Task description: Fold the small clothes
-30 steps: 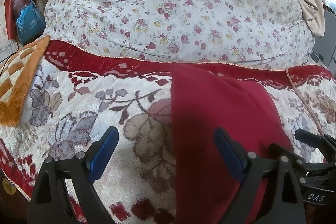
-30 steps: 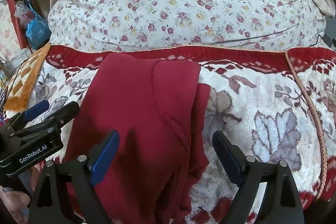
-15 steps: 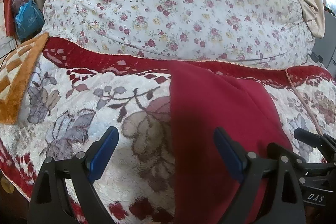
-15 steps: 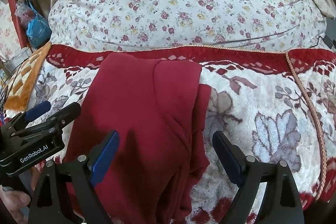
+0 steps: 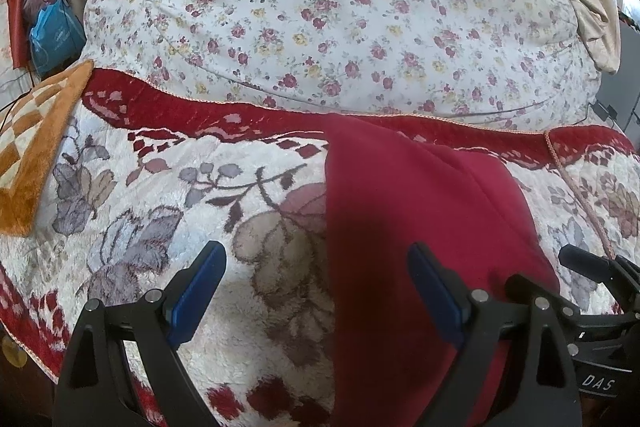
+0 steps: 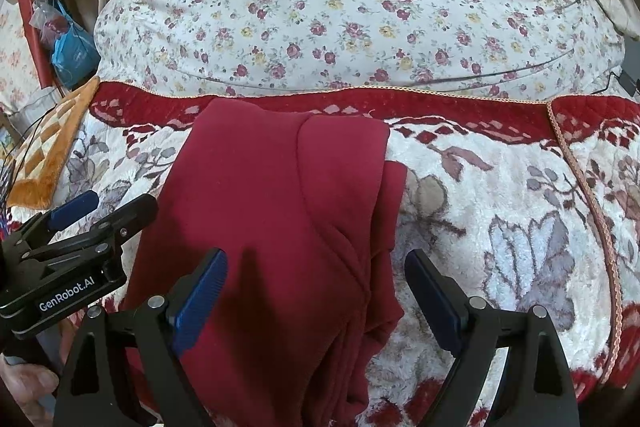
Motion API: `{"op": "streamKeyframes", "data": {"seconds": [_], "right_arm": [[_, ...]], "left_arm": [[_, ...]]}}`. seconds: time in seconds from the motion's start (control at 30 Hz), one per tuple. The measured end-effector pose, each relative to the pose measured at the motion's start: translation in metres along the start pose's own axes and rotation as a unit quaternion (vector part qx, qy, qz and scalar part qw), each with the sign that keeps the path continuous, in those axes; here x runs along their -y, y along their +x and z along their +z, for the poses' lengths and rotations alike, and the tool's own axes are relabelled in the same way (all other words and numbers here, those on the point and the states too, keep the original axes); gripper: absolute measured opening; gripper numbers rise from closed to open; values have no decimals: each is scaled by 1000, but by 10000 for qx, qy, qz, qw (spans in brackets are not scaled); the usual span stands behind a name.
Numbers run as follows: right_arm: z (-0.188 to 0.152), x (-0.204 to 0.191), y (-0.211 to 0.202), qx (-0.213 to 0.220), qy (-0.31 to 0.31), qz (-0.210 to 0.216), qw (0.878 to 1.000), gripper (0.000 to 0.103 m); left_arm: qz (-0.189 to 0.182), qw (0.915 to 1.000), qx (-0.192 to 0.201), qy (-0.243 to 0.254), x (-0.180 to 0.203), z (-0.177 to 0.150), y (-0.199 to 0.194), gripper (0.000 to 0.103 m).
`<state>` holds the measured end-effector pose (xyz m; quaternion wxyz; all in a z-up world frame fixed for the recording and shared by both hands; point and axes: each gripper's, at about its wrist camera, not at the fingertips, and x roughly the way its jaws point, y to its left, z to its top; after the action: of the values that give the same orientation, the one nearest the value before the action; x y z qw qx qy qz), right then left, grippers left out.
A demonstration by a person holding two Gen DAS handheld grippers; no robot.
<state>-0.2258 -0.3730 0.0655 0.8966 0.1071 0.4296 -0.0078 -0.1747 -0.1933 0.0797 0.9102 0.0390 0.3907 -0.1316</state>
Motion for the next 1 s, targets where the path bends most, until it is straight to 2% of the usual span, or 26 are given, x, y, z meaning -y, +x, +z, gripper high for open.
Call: {"op": "streamKeyframes", "data": {"seconds": [1.0], "right_arm": [[2,-10,3,15,-76,35,10000,93]], "left_arm": [[112,9999,13,-91,-2,0,0,91]]}}
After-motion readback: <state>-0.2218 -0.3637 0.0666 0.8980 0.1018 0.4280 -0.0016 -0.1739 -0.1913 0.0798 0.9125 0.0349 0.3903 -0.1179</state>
